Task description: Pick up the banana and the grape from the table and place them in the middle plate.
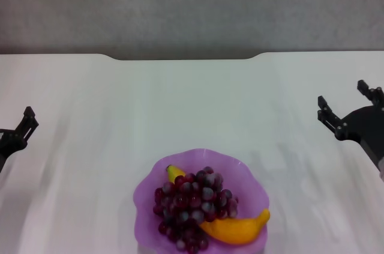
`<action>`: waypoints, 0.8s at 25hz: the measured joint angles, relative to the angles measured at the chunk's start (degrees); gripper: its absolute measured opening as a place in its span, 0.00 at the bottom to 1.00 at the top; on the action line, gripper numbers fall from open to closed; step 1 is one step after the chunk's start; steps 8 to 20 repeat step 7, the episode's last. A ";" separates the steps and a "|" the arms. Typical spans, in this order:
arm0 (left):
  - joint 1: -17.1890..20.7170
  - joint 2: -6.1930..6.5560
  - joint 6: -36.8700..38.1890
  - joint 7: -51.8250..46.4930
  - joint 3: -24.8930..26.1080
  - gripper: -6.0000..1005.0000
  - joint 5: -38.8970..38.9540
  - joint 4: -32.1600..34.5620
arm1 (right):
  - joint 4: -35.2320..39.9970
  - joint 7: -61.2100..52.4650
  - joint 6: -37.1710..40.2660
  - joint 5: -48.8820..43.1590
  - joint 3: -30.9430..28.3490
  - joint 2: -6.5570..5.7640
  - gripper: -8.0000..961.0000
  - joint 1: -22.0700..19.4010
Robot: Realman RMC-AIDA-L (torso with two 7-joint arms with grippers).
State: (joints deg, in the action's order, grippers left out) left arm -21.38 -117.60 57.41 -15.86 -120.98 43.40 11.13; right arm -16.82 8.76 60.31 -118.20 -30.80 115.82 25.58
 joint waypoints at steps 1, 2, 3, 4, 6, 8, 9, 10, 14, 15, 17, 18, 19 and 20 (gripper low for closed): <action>-0.01 -0.02 0.00 0.00 -0.02 0.89 -0.02 -0.02 | -0.03 0.06 0.59 0.00 0.11 0.02 0.91 -0.23; -0.02 -0.03 0.00 -0.01 -0.04 0.89 -0.07 -0.02 | -0.12 0.12 1.09 0.00 0.23 0.04 0.91 -0.37; -0.10 -0.03 0.00 -0.06 -0.04 0.89 -0.10 0.06 | -0.38 0.13 1.65 0.00 0.26 0.03 0.91 -0.60; -0.19 -0.03 0.00 -0.20 -0.05 0.89 -0.12 0.13 | -0.57 0.13 2.10 0.00 0.28 -0.01 0.91 -0.78; -0.46 -0.03 0.00 -0.56 -0.07 0.89 -0.07 0.28 | -1.00 0.11 3.02 0.00 0.21 -0.04 0.91 -1.32; -0.47 -0.03 0.02 -0.74 -0.07 0.89 -0.05 0.33 | -1.14 0.11 3.28 0.00 0.10 -0.04 0.91 -1.43; -0.47 -0.03 0.02 -0.74 -0.07 0.89 -0.05 0.33 | -1.14 0.11 3.28 0.00 0.10 -0.04 0.91 -1.43; -0.47 -0.03 0.02 -0.74 -0.07 0.89 -0.05 0.33 | -1.14 0.11 3.28 0.00 0.10 -0.04 0.91 -1.43; -0.47 -0.03 0.02 -0.74 -0.07 0.89 -0.05 0.33 | -1.14 0.11 3.28 0.00 0.10 -0.04 0.91 -1.43; -0.47 -0.03 0.02 -0.74 -0.07 0.89 -0.05 0.33 | -1.14 0.11 3.28 0.00 0.10 -0.04 0.91 -1.43; -0.47 -0.03 0.02 -0.74 -0.07 0.89 -0.05 0.33 | -1.14 0.11 3.28 0.00 0.10 -0.04 0.91 -1.43; -0.47 -0.03 0.02 -0.74 -0.07 0.89 -0.05 0.33 | -1.14 0.11 3.28 0.00 0.10 -0.04 0.91 -1.43; -0.47 -0.03 0.02 -0.74 -0.07 0.89 -0.05 0.33 | -1.14 0.11 3.28 0.00 0.10 -0.04 0.91 -1.43; -0.47 -0.03 0.02 -0.74 -0.07 0.89 -0.05 0.33 | -1.14 0.11 3.28 0.00 0.10 -0.04 0.91 -1.43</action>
